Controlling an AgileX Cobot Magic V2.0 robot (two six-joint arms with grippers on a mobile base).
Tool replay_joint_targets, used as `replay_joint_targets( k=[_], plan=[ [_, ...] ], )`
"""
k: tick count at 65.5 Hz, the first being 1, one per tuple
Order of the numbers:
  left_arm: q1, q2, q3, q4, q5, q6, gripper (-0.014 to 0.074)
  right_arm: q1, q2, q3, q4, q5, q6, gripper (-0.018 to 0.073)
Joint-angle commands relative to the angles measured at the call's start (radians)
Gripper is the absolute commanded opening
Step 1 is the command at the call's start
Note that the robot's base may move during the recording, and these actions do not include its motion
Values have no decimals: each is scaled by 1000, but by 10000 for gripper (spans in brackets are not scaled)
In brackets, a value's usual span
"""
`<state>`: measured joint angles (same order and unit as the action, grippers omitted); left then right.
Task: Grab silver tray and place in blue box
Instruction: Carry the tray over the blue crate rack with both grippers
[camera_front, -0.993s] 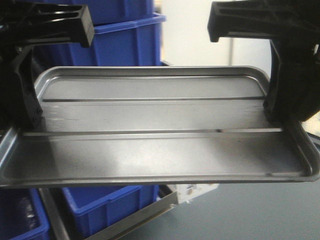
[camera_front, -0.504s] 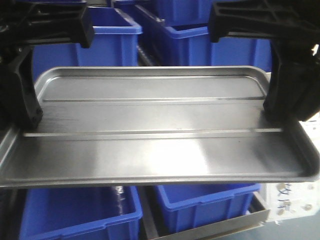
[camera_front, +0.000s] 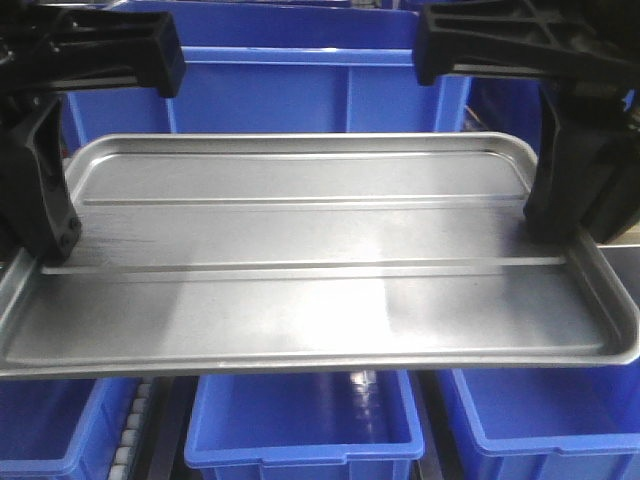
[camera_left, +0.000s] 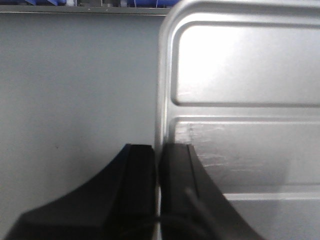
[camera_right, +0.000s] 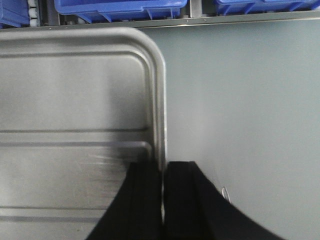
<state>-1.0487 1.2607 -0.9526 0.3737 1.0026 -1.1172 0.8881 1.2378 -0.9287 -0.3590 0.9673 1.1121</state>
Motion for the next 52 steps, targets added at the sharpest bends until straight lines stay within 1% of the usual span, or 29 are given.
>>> replay_joint_targets(
  k=[1,52],
  plan=[
    [1,-27,-25,28,-15,-6,-6,-1,-27,-24,-47,-18,-1,55],
    [1,-27,-25,28,-15,-6,-6,-1,-27,-24,-47,-18,-1,55]
  ],
)
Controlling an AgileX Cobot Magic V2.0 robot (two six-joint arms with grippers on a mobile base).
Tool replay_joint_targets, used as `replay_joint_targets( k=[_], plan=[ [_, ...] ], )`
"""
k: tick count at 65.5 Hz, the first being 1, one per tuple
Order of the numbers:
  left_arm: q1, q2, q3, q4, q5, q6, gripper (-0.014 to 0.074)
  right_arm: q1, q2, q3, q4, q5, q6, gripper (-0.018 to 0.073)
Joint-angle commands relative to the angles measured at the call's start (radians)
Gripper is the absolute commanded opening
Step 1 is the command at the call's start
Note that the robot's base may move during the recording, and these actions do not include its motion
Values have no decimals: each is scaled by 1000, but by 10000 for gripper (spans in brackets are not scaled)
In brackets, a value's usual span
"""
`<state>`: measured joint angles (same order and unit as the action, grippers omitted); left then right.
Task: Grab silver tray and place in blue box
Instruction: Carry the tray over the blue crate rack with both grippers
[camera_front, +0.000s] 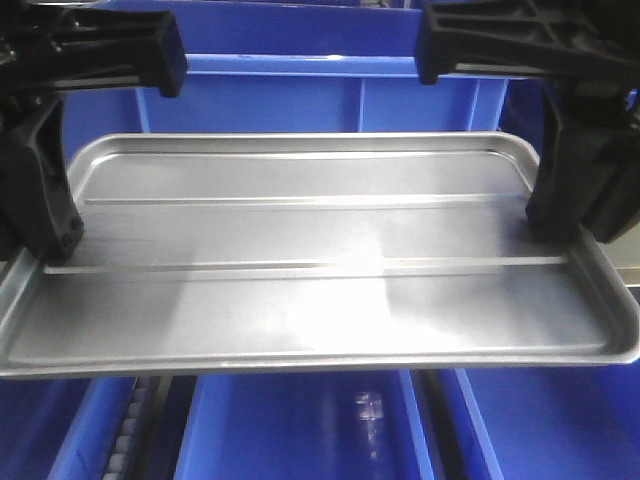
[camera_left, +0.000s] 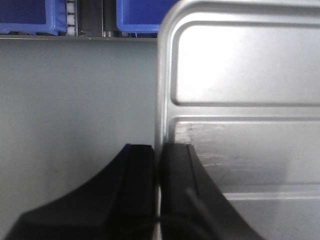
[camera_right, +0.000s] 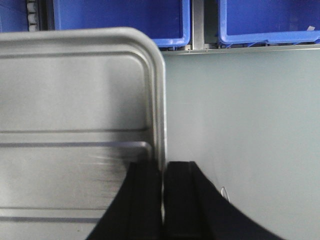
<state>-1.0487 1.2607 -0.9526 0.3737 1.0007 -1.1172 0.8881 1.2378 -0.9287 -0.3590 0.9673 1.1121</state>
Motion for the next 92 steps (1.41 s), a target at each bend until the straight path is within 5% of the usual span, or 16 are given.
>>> replay_joint_targets(
  k=[1,92],
  plan=[
    [1,-27,-25,28,-13,-6,-6,-1,-27,-24,-47,-18,-1,55],
    [1,-27,-25,28,-13,-6,-6,-1,-27,-24,-47,-18,-1,55]
  ],
)
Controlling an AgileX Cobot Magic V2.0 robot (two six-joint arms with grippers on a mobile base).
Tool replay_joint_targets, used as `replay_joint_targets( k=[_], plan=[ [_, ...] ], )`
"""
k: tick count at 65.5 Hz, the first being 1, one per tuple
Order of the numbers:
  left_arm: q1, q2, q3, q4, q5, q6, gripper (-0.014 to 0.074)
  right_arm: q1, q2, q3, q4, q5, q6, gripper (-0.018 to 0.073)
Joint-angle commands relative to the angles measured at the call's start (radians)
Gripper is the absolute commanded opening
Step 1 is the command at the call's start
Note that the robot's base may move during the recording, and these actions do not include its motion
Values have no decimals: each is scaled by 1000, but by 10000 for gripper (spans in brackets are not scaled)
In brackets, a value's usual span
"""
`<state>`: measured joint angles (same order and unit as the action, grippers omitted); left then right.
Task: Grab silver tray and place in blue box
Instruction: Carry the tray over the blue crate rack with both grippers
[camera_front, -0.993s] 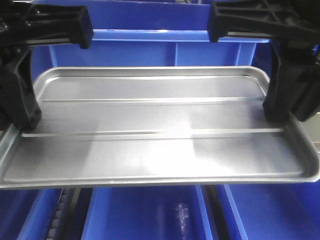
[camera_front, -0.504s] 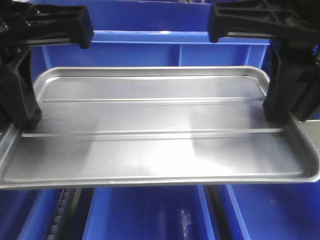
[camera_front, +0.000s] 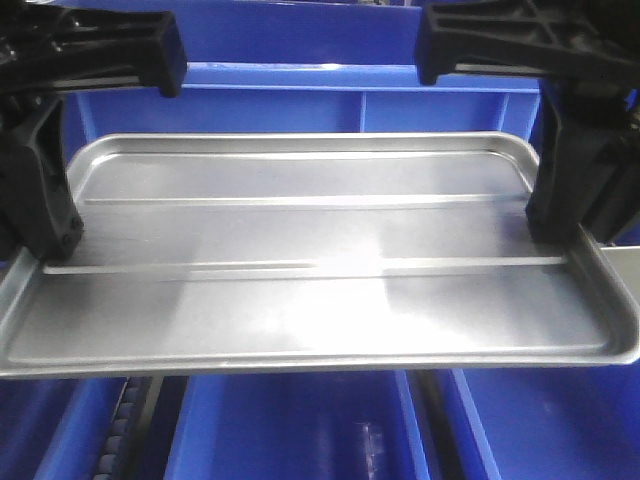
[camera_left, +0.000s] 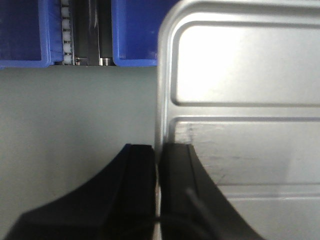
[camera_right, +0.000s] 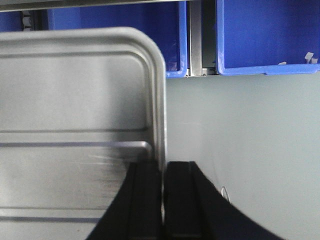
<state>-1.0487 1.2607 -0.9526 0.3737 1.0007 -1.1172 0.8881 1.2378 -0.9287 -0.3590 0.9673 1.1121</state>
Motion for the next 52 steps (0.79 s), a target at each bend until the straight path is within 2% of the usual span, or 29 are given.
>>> replay_joint_targets(
  k=[1,52],
  plan=[
    [1,-27,-25,28,-13,-6,-6,-1,-27,-24,-47,-18,-1,55],
    [1,-27,-25,39,-26,-6,-6,-1,-27,-24,-47,-25,-1,55]
  ],
)
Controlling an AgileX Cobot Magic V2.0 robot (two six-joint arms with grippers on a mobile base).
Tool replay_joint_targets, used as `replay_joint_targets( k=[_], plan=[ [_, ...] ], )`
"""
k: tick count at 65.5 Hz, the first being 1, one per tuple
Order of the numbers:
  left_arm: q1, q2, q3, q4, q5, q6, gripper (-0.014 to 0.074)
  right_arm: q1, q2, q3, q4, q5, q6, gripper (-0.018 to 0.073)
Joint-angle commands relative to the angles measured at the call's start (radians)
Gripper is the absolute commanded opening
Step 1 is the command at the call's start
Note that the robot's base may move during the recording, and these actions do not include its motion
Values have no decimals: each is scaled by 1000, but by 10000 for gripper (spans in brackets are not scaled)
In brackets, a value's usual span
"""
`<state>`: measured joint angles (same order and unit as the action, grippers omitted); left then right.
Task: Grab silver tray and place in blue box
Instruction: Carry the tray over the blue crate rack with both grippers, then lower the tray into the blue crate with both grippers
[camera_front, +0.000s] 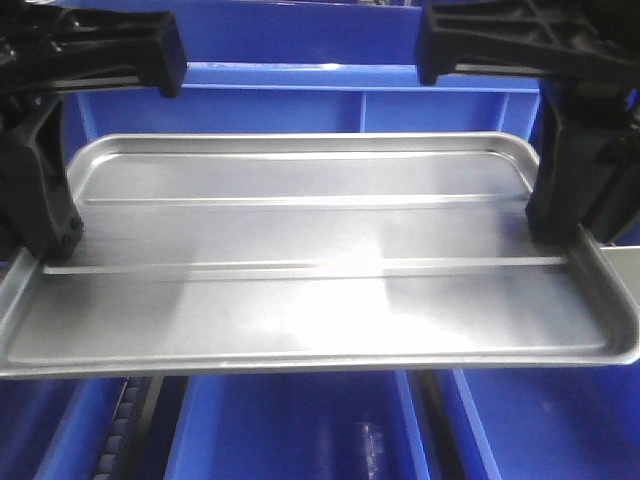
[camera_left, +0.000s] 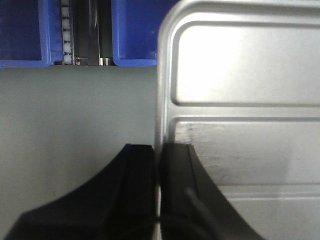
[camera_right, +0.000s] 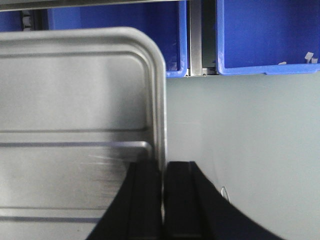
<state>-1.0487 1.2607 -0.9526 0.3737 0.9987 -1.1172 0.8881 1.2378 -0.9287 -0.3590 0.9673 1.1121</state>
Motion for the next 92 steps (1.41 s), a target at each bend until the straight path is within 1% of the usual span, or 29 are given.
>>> replay_joint_targets(
  k=[1,9,18,24,30,34,41,47,49,51,56,57,59,60,63,66,71,74,79,83,88,92],
  plan=[
    [1,-27,-25,42,-26,-6,-6,-1,-27,-24,-47,-26,-1,55],
    [1,-27,-25,53,-31,-6,-6,-1,-27,-24,-46,-36,-1,55],
    [1,-27,-25,86,-33,-6,-6,-1,-27,-24,-43,-43,-1,55],
    [1,-27,-30,74,-33,-6,-6,-1,-27,-29,-43,-53,-8,57],
    [1,-27,-48,53,-35,0,-6,-1,-27,-57,-43,-51,-50,57],
    [1,-27,-69,49,-38,17,-6,-1,-27,-94,-42,-50,-79,57],
    [3,-27,-129,46,-38,83,-6,-5,-27,-168,-41,-50,-134,57],
    [51,-27,-194,36,-63,152,-3,-38,-24,-234,-7,-60,-222,57],
    [76,-27,-214,22,-79,194,-3,-48,-24,-244,9,-68,-241,57],
    [112,-27,-235,-14,-103,250,-3,-68,-24,-264,41,-87,-283,57],
    [200,-27,-273,-146,-167,394,-3,-104,-23,-294,98,-134,-363,57],
    [215,-25,-284,-172,-176,438,-3,-112,-21,-301,110,-142,-378,57],
    [244,-21,-299,-225,-185,492,-3,-134,-16,-314,132,-154,-404,57],
    [258,-19,-304,-234,-186,505,-3,-143,-13,-325,143,-157,-418,57],
    [293,-8,-331,-274,-186,578,-3,-165,-1,-347,178,-162,-459,57],
    [332,11,-363,-296,-186,625,-3,-199,19,-387,222,-168,-517,57],
    [373,45,-408,-303,-187,676,-3,-240,63,-452,279,-179,-596,57],
    [398,71,-444,-323,-190,713,-3,-263,98,-491,311,-186,-634,57],
    [438,111,-501,-383,-195,788,-3,-301,152,-567,375,-187,-709,57],
    [475,145,-552,-448,-205,859,-3,-324,203,-625,417,-187,-761,57],
    [514,192,-618,-500,-222,919,-3,-345,262,-688,454,-187,-815,57],
    [545,230,-667,-521,-224,944,-3,-366,307,-751,471,-188,-836,57]
  ],
)
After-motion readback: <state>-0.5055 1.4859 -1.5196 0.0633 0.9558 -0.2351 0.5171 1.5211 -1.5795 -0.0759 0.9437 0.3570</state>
